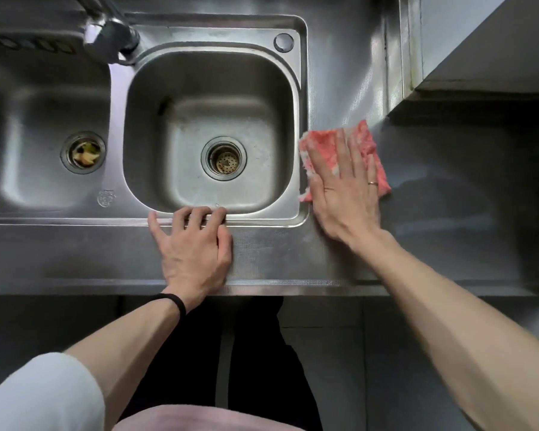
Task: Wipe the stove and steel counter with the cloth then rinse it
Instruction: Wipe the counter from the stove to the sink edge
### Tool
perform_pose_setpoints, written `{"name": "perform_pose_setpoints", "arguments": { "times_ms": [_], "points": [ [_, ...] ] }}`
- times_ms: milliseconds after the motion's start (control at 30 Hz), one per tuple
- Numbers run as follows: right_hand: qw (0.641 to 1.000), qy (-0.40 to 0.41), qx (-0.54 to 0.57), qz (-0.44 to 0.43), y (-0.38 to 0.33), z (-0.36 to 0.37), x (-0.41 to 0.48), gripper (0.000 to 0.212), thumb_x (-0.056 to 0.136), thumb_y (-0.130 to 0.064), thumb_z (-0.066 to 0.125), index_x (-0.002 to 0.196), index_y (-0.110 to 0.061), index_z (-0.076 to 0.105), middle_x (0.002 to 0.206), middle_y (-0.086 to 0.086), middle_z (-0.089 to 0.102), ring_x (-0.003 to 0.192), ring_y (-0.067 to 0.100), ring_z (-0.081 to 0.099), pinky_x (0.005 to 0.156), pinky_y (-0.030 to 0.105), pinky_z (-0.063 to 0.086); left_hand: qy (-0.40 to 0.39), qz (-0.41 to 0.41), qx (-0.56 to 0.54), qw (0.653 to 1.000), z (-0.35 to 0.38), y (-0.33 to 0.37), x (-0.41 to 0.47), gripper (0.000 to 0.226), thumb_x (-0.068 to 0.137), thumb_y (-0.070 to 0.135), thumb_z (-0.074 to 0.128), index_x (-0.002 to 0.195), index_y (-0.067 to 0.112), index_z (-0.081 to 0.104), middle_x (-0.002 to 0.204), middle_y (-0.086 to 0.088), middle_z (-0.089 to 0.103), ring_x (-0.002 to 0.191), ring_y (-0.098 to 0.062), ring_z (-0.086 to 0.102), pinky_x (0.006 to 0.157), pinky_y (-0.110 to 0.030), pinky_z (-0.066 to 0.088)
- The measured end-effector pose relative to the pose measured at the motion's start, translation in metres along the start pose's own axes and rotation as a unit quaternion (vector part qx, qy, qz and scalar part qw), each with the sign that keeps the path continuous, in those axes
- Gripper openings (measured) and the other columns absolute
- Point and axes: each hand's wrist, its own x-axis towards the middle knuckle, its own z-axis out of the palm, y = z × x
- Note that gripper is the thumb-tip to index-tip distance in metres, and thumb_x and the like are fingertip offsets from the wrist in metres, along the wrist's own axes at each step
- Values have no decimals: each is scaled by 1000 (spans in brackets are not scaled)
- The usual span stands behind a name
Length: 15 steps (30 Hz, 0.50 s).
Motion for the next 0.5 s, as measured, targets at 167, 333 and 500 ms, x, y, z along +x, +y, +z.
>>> {"name": "perform_pose_setpoints", "arguments": {
  "times_ms": [167,333,500],
  "points": [
    [998,22,24,48,-17,1,16,59,107,-52,16,166,-44,10,177,4,0,163,23,-4,131,55,0,6,-5,5,1000,1,1,0,38,99,37,33,121,32,64,121,5,65,121,-28,54,119,-71,14],
    [999,6,11,32,-55,33,-103,62,110,-45,26,168,-36,6,177,5,-2,163,23,-9,130,53,2,13,-6,1,1000,0,2,0,35,97,36,37,118,31,65,119,5,66,120,-28,55,119,-71,15],
    [998,23,1,51,-70,52,-159,63,109,-42,28,168,-35,8,177,4,5,164,21,3,129,50,6,19,-10,6,1000,1,1,1,35,97,36,37,119,31,65,119,4,66,119,-28,55,119,-70,16]
  ]
}}
